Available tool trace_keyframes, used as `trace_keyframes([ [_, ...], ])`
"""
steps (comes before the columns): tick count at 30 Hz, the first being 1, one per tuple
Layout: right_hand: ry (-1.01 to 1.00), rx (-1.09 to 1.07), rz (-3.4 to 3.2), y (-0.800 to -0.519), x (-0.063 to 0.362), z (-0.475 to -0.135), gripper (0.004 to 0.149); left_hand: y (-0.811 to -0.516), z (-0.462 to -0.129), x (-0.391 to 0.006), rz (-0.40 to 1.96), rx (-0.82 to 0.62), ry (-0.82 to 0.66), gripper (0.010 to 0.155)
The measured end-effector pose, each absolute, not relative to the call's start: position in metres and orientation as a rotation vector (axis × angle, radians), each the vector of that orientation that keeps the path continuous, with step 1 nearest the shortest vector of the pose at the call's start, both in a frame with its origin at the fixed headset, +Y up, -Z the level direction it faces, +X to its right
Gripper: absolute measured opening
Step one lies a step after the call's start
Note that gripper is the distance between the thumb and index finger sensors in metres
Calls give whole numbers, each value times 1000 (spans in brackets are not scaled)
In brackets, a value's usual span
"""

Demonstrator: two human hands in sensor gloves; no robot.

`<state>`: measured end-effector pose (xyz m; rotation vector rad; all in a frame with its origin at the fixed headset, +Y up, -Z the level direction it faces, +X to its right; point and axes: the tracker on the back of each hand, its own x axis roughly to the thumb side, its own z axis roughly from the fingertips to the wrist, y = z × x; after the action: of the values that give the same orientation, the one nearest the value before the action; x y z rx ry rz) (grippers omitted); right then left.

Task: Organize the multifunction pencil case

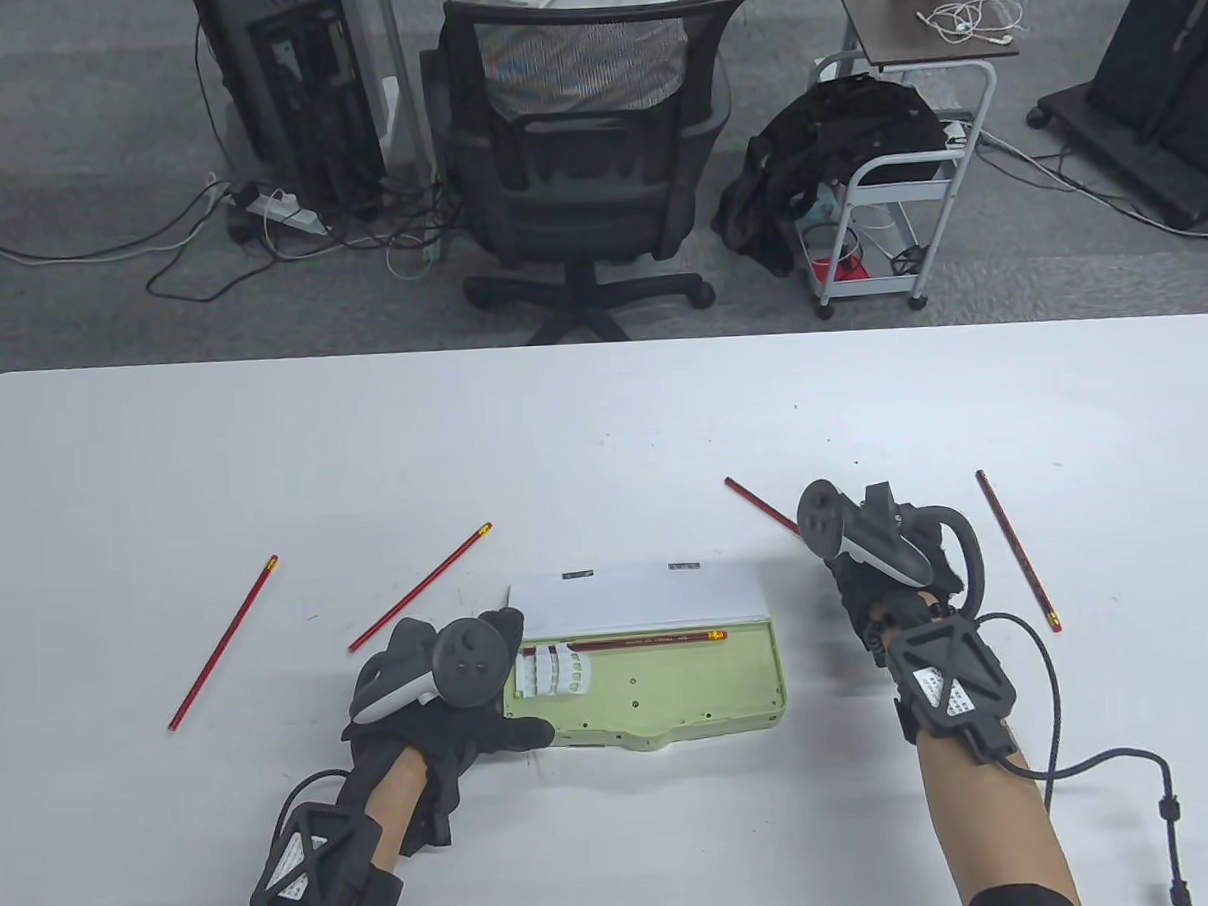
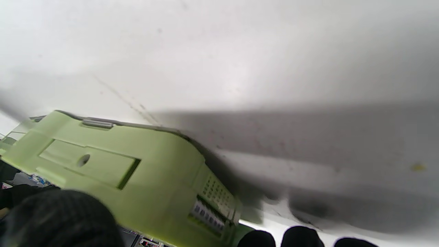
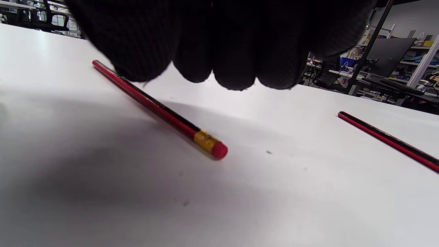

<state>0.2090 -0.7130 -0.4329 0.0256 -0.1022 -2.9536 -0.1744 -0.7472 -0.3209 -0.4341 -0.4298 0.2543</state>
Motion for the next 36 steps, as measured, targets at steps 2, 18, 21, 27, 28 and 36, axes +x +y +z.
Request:
trace_keyframes([
  [2, -120, 43, -2927, -718, 208, -436, 50, -747, -321, -174, 252, -434, -430, 116],
  [18, -59, 18, -2793, -736, 196, -436, 37, -748, -321, -175, 253, -436, -432, 116],
  [21, -55, 6, -2769, -737, 193, -435, 37, -748, -321, -175, 257, -436, -432, 115],
  [27, -52, -23, -2735, -739, 189, -437, 35, -748, -321, -175, 255, -436, -432, 116],
  [28, -57, -32, -2726, -739, 189, -437, 35, -748, -321, -175, 255, -436, -432, 115],
  [36, -157, -34, -2726, -742, 190, -440, 38, -748, -321, -175, 258, -436, -433, 116],
])
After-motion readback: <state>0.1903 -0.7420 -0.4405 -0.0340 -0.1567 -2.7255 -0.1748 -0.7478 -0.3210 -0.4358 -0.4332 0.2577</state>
